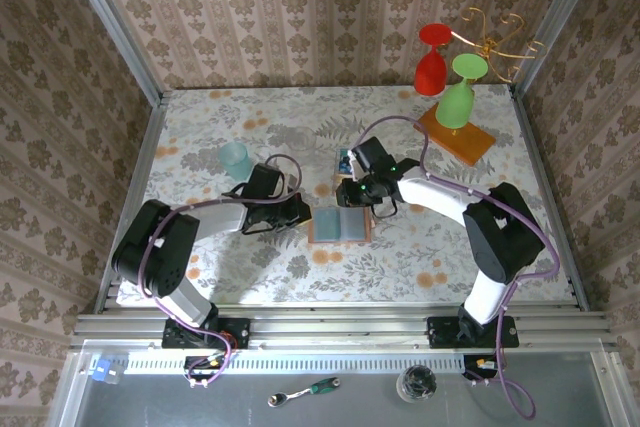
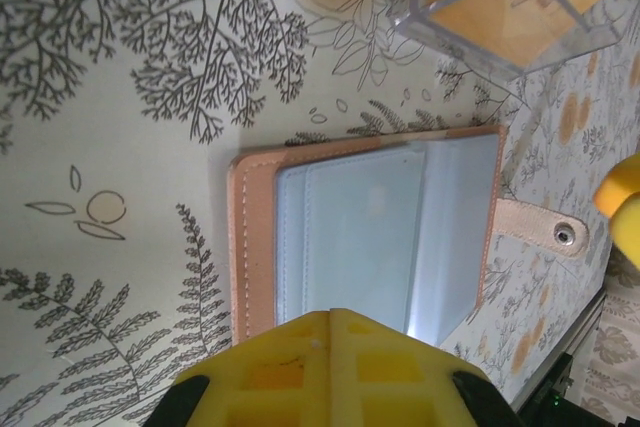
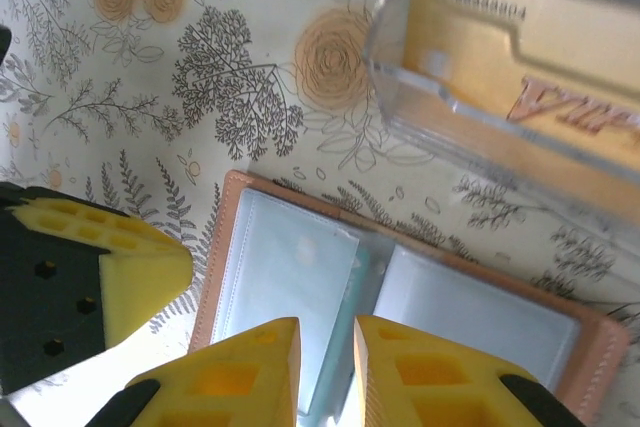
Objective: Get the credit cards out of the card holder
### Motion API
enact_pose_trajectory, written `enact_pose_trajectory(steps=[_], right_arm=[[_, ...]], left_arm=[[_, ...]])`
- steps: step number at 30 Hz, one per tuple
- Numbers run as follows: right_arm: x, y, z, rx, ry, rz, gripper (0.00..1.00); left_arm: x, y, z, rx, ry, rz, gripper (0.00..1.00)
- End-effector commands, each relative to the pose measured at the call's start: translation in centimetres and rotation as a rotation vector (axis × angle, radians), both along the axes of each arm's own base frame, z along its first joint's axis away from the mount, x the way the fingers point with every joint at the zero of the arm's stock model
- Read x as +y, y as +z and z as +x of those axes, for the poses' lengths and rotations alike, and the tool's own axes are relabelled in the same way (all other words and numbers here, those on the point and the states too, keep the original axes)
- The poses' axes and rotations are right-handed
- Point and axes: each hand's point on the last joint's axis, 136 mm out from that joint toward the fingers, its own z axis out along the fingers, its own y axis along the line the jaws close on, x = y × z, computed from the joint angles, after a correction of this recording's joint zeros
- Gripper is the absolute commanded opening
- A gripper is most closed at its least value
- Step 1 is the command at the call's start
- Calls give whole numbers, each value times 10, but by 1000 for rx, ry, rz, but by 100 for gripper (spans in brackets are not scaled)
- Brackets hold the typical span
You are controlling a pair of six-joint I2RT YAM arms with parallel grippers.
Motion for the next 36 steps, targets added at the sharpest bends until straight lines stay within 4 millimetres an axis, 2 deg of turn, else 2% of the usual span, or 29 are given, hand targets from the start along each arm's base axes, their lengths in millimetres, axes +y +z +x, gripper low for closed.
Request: enact_pose_trajectory(steps=[1, 8, 12, 24, 36], right_arm=[[14, 15, -2, 39, -69, 122, 23], [16, -3, -15, 153, -76, 101, 25], [24, -6, -18, 195, -63, 124, 25], [42, -15, -22, 233, -27, 158, 29], [48, -27, -28, 272, -17, 157, 30]], left_arm=[[-2, -8, -4, 15, 7, -3, 6], [0, -19, -11, 36, 2, 13, 7], [3, -23, -13, 43, -1, 31, 7], [5, -30, -15, 59, -12, 61, 6], [6, -33, -13, 66, -15, 78, 5]])
